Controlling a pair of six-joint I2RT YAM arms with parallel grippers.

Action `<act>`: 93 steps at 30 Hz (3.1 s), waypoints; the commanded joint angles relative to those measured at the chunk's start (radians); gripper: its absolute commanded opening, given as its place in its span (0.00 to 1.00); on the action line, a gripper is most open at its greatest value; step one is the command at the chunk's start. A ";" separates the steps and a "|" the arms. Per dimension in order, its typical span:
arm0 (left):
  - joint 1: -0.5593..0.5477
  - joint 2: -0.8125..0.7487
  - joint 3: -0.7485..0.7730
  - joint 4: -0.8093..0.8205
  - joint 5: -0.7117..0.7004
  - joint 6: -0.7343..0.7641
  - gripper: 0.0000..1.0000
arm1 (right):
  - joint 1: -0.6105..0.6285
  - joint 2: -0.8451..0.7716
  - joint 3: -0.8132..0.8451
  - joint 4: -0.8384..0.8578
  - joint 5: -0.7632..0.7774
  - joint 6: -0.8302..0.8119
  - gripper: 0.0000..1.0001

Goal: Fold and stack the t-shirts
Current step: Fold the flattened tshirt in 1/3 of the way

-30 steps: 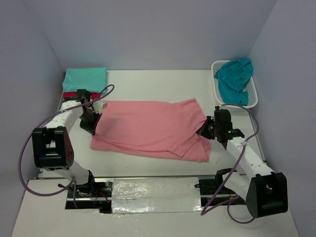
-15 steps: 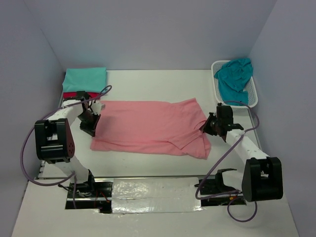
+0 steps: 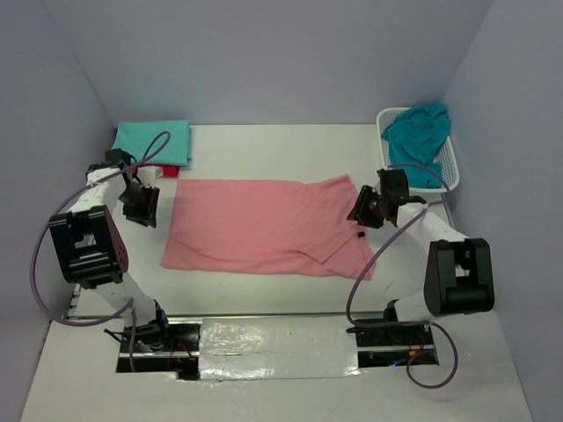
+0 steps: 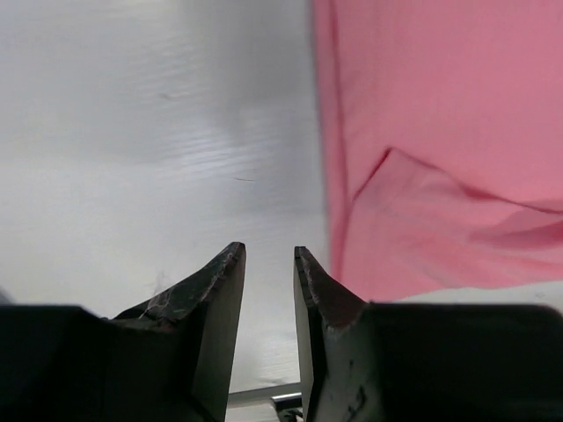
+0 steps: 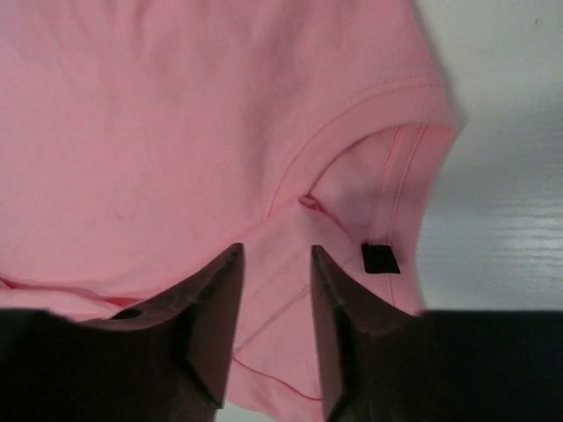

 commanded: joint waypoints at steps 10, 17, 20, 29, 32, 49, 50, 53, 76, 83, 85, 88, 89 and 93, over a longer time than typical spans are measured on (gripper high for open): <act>-0.018 -0.108 -0.118 -0.091 -0.110 0.167 0.51 | -0.003 -0.178 0.014 -0.324 0.124 0.039 0.63; -0.042 -0.094 -0.158 -0.088 0.013 0.112 0.64 | -0.003 -0.337 -0.224 -0.287 0.052 0.161 0.63; -0.062 -0.059 -0.202 -0.070 -0.012 0.118 0.63 | -0.003 -0.331 -0.259 -0.281 0.044 0.168 0.59; -0.078 -0.012 -0.293 -0.013 -0.029 0.112 0.00 | -0.006 -0.277 -0.296 -0.226 0.027 0.193 0.00; -0.078 -0.046 -0.312 0.004 -0.085 0.127 0.00 | -0.063 -0.315 -0.296 -0.241 0.090 0.221 0.00; -0.092 -0.132 -0.245 -0.139 -0.191 0.244 0.46 | -0.148 -0.303 -0.200 -0.287 0.095 0.141 0.43; -0.090 -0.137 -0.190 -0.163 -0.217 0.247 0.44 | -0.148 -0.326 -0.152 -0.321 0.124 0.136 0.46; -0.075 -0.134 -0.083 -0.186 -0.301 0.248 0.38 | -0.146 -0.364 -0.050 -0.381 0.173 0.115 0.49; -0.204 -0.008 -0.108 0.034 0.094 0.274 0.46 | 0.616 -0.030 0.132 -0.258 0.217 -0.269 0.61; -0.210 -0.003 -0.151 0.102 0.039 0.238 0.43 | 0.659 0.109 0.181 -0.279 0.300 -0.250 0.57; -0.210 -0.003 -0.141 0.102 0.034 0.230 0.42 | 0.662 0.149 0.195 -0.302 0.343 -0.231 0.56; -0.208 -0.016 -0.119 0.091 0.036 0.227 0.42 | 0.664 0.185 0.209 -0.312 0.383 -0.220 0.53; -0.210 -0.023 -0.113 0.088 0.040 0.228 0.42 | 0.661 0.192 0.212 -0.310 0.386 -0.221 0.51; -0.210 -0.011 -0.089 0.056 0.093 0.231 0.42 | 0.664 0.219 0.215 -0.299 0.388 -0.226 0.36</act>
